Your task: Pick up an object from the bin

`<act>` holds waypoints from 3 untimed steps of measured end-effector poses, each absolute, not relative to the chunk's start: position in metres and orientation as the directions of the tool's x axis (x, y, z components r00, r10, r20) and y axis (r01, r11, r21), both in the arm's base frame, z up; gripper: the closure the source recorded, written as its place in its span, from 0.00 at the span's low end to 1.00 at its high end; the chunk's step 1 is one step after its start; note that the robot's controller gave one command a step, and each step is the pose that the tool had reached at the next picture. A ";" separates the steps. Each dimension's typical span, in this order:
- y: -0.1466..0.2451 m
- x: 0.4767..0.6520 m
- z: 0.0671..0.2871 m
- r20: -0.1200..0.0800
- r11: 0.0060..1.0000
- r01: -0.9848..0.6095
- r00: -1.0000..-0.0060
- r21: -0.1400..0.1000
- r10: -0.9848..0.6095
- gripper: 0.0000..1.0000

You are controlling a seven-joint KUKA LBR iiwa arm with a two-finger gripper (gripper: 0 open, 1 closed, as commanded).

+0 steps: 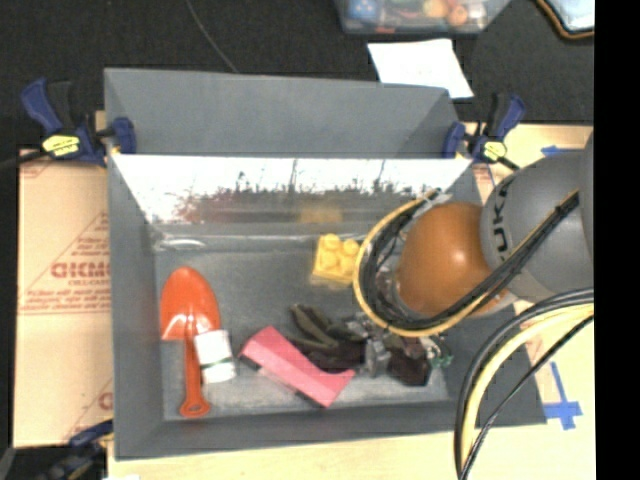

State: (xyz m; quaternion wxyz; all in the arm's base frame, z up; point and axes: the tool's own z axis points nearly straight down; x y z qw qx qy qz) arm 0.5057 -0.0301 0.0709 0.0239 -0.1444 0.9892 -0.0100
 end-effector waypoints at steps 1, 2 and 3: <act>-0.009 0.517 0.083 -0.051 0.960 -0.278 -0.959 -0.028 -0.280 1.00; -0.010 0.516 0.094 -0.043 0.961 -0.277 -0.960 -0.026 -0.278 1.00; -0.021 0.505 0.085 -0.040 0.847 -0.529 -0.847 -0.040 -0.531 1.00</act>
Offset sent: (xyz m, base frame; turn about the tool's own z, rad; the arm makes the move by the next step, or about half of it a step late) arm 0.0151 0.0197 0.0526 0.0116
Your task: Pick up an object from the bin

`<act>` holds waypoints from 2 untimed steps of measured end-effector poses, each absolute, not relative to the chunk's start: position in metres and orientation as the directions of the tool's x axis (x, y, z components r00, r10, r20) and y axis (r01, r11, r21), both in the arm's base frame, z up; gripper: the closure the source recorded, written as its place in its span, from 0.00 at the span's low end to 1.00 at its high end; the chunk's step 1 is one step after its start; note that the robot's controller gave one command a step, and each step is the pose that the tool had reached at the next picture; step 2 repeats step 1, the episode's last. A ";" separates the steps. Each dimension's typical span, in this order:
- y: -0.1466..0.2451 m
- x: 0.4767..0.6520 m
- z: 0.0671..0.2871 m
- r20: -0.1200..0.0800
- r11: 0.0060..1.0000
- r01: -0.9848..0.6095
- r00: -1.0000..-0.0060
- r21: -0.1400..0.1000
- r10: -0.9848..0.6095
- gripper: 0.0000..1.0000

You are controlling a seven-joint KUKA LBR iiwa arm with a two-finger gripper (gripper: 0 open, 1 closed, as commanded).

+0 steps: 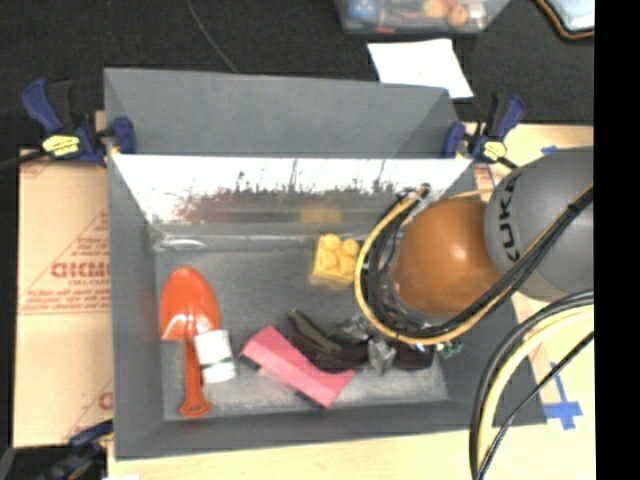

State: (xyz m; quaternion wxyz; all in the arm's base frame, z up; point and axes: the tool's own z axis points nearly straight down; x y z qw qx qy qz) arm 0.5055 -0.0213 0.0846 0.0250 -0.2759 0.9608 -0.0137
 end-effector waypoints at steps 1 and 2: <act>-0.017 0.510 0.182 -0.039 0.873 -0.486 -0.872 -0.036 -0.487 1.00; -0.017 0.510 0.182 -0.039 0.873 -0.486 -0.872 -0.036 -0.487 1.00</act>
Offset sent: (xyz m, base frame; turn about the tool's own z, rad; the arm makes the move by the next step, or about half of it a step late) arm -0.0124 0.0205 0.1469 -0.0564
